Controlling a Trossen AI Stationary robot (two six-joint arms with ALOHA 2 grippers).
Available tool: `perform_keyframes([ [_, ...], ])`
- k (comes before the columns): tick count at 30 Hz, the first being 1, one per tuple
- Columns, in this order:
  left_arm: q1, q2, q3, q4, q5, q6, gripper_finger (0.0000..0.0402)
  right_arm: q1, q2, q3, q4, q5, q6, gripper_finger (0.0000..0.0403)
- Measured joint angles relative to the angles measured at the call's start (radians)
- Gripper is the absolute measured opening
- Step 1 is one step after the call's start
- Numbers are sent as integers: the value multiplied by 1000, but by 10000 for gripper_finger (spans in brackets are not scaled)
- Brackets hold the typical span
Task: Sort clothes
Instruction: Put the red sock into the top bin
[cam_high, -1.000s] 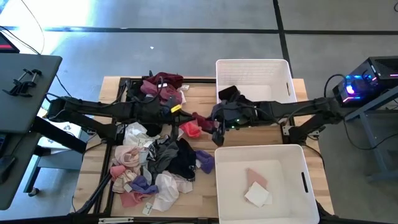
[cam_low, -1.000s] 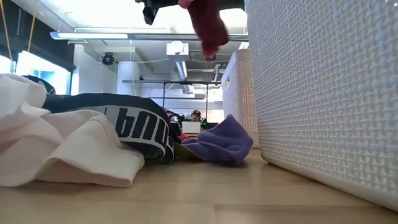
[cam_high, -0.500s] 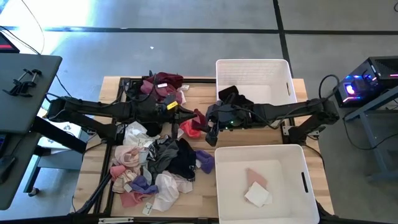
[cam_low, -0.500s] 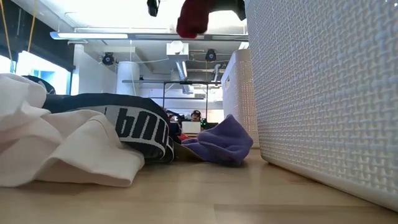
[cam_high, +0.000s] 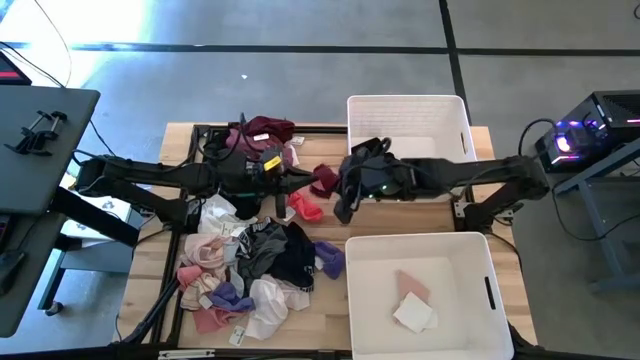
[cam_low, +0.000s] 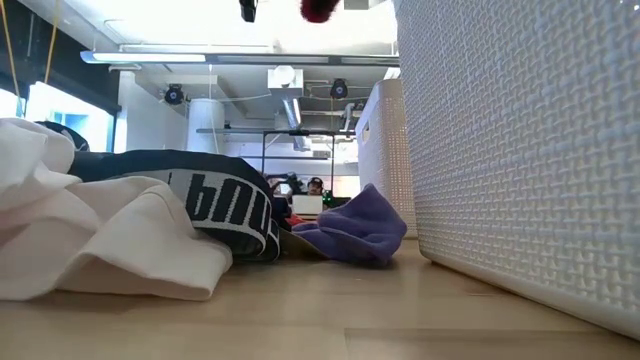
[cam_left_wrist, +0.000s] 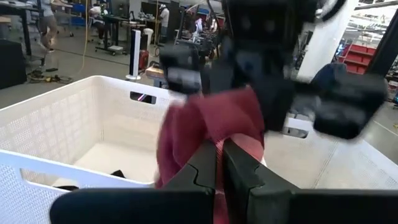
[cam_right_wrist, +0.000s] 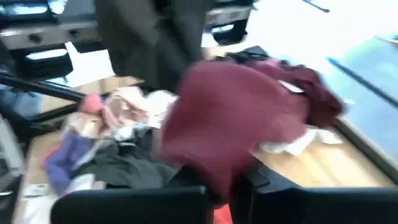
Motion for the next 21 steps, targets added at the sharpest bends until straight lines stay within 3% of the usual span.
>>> perform_keyframes([
  [9, 0, 0, 0, 0, -3, 0, 1, 8, -12, 352, -536, 206, -14, 3],
  [14, 0, 0, 2, 8, -4, 1, 1, 18, -12, 521, -695, 300, -16, 2],
  [21, 1, 0, 2, 3, -38, 1, 1, -8, -11, 589, -909, 393, 11, 1],
])
